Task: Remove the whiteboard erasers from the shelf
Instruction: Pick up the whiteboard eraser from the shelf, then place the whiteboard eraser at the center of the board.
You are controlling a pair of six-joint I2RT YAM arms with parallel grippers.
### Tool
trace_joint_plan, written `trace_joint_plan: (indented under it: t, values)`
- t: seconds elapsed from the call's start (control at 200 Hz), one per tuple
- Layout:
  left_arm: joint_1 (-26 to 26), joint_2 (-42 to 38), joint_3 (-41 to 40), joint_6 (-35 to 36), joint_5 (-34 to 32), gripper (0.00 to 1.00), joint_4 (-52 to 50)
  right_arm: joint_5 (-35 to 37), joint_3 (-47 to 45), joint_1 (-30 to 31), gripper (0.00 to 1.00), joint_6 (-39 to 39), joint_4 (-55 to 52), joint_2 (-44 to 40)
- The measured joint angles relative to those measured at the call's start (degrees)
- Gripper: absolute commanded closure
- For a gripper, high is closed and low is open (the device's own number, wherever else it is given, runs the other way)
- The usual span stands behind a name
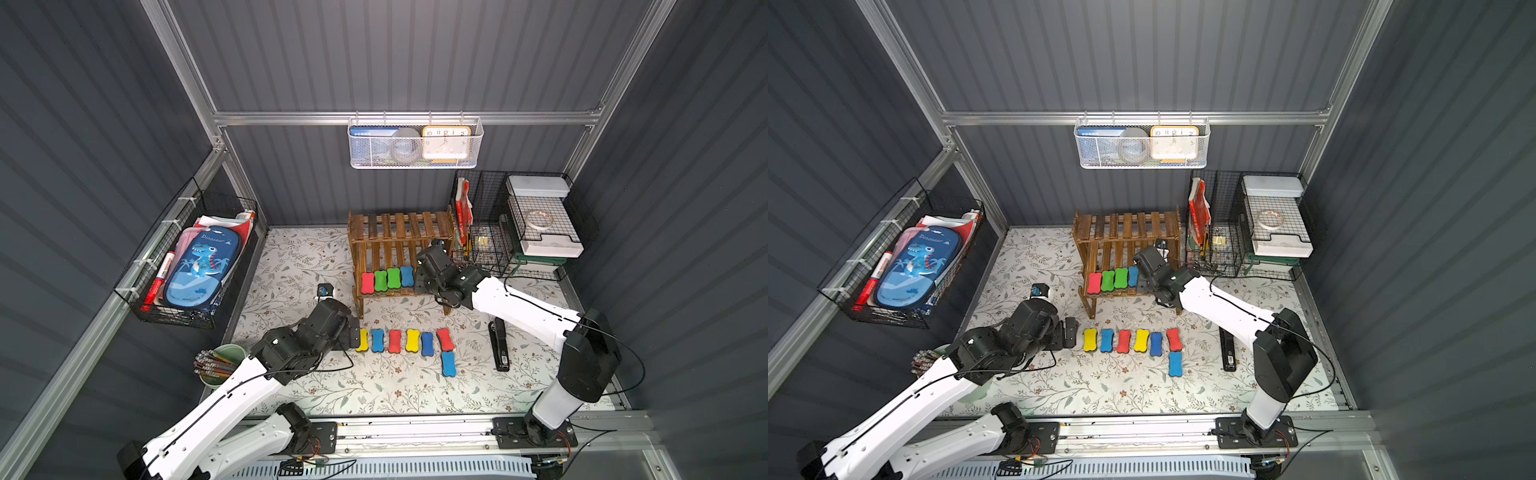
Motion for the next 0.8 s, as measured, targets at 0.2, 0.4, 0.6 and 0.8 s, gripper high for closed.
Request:
trace_joint_plan:
  t: [0.2, 0.4, 0.6, 0.8]
  values:
    - [0.0, 0.02, 0.0, -0.02, 0.0, 0.01, 0.0, 0.0, 2.6, -0.07, 0.57, -0.15, -1.77, 2.58]
    - [0.0, 0.02, 0.0, -0.09, 0.0, 0.01, 0.0, 0.02, 3.08, -0.11, 0.71, -0.11, -2.58, 2.75]
    - [0.0, 0.24, 0.0, -0.17, 0.02, 0.01, 0.02, -1.07, 3.08, -0.11, 0.74, -0.55, -4.52, 1.18]
    - [0.0, 0.72, 0.0, -0.15, 0.02, 0.01, 0.04, -3.87, 0.11, 0.48, 0.73, 0.13, -6.99, -7.76]
